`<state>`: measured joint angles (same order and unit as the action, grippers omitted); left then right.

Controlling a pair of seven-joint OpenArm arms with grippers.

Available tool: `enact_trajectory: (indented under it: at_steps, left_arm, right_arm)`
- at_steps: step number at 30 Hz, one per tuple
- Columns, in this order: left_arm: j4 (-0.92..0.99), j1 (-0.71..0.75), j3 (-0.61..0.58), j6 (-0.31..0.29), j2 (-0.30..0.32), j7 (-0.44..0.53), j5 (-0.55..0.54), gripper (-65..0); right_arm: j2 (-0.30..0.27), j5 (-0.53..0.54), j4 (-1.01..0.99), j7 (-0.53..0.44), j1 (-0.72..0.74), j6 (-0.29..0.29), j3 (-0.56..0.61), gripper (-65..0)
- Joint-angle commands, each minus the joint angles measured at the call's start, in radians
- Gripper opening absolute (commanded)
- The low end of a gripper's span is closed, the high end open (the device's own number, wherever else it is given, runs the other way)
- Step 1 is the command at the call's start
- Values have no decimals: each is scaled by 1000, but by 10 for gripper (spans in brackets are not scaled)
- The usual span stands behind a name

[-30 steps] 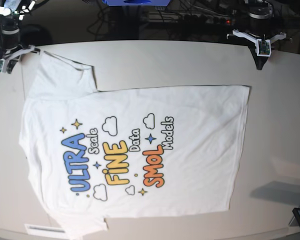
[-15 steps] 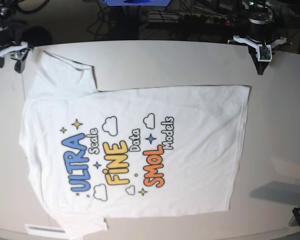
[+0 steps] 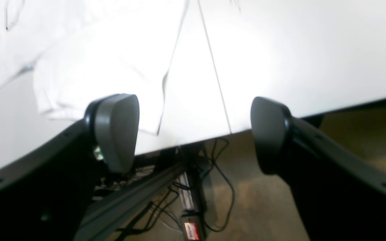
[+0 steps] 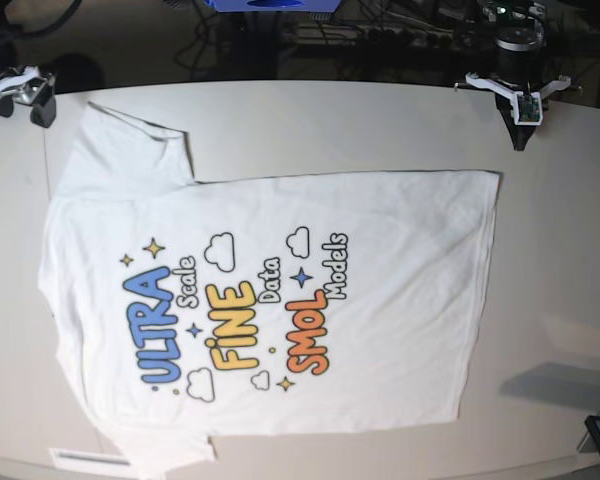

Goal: Fold the T-shirt properly
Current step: 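Lower the right gripper and pinch the shirt's shoulder edge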

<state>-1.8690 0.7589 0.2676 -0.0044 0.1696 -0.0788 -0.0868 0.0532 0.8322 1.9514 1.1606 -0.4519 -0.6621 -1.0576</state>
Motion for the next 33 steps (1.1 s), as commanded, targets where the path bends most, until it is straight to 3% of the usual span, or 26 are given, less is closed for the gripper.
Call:
enact_trajectory:
  at_steps: [1, 4, 7, 10, 13, 18, 33]
  left_arm:
    - [-16, 9, 6, 8, 11, 26, -3, -650]
    - [-16, 9, 6, 8, 12, 26, -3, -650]
    - [-16, 9, 6, 8, 12, 26, -3, -650]
    - [-16, 9, 6, 8, 14, 26, -3, -650]
    - [-16, 9, 6, 8, 15, 26, -3, -650]
    - [21, 9, 6, 8, 15, 26, -3, -650]
    - [42, 9, 8, 8, 15, 27, -3, -650]
  right_arm:
    - [-2, 16, 7, -1, -8, -5, -5, -149]
    - [-2, 12, 6, 3, -9, -5, 41, -149]
    - [3, -81, 6, -1, -6, -5, 129, -149]
    - [4, -189, 6, -75, -9, -9, 227, -149]
    - [10, -219, -2, -118, -15, -11, 274, -149]
    - [23, -216, -13, -118, -12, -36, 274, -148]
    - [43, -215, -68, -61, 32, -36, 162, -148]
